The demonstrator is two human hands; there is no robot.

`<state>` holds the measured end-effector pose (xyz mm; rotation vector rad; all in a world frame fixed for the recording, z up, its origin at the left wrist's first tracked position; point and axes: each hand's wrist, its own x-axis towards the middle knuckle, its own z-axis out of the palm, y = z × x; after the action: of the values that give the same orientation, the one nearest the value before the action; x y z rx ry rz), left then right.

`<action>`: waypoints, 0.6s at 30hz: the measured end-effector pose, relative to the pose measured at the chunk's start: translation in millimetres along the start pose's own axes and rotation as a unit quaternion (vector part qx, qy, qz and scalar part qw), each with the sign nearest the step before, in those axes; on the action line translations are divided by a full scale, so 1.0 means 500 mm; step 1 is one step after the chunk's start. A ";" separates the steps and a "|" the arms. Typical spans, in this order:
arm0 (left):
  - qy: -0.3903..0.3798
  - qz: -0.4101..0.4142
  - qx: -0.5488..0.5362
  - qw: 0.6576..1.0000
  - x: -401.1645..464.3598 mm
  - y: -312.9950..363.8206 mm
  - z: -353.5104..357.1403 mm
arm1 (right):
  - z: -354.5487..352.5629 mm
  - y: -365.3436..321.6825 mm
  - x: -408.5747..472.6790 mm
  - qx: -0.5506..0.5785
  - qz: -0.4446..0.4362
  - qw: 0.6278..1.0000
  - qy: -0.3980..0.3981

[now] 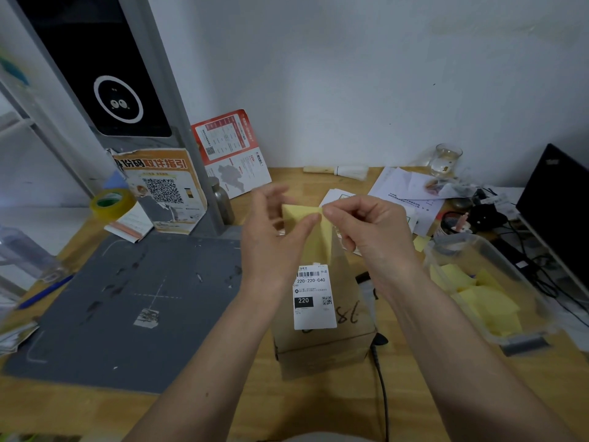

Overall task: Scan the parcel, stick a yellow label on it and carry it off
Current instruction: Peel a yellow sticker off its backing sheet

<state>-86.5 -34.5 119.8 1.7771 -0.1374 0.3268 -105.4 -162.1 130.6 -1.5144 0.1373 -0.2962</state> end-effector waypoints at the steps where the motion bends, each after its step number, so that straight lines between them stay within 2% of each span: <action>1: 0.028 0.016 0.039 0.999 -0.004 0.001 0.001 | 0.001 0.001 0.001 0.000 0.001 1.000 0.021; 3: 0.058 0.077 0.118 0.988 -0.014 0.006 0.001 | 0.003 -0.001 0.002 0.014 0.006 0.999 0.050; 5: 0.028 0.117 0.136 0.983 -0.020 0.006 0.007 | 0.007 -0.002 0.003 0.040 0.012 0.998 0.054; 10: -0.100 0.036 -0.004 0.994 -0.032 0.010 0.018 | 0.016 -0.002 -0.005 0.054 0.009 0.998 0.007; 18: -0.097 -0.029 -0.125 0.987 -0.024 0.012 0.013 | 0.009 0.006 -0.004 0.116 0.005 0.993 -0.021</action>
<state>-98.8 -43.0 120.5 1.5584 -0.2543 0.0883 -105.8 -157.0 127.5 -1.2885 0.0736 -0.2630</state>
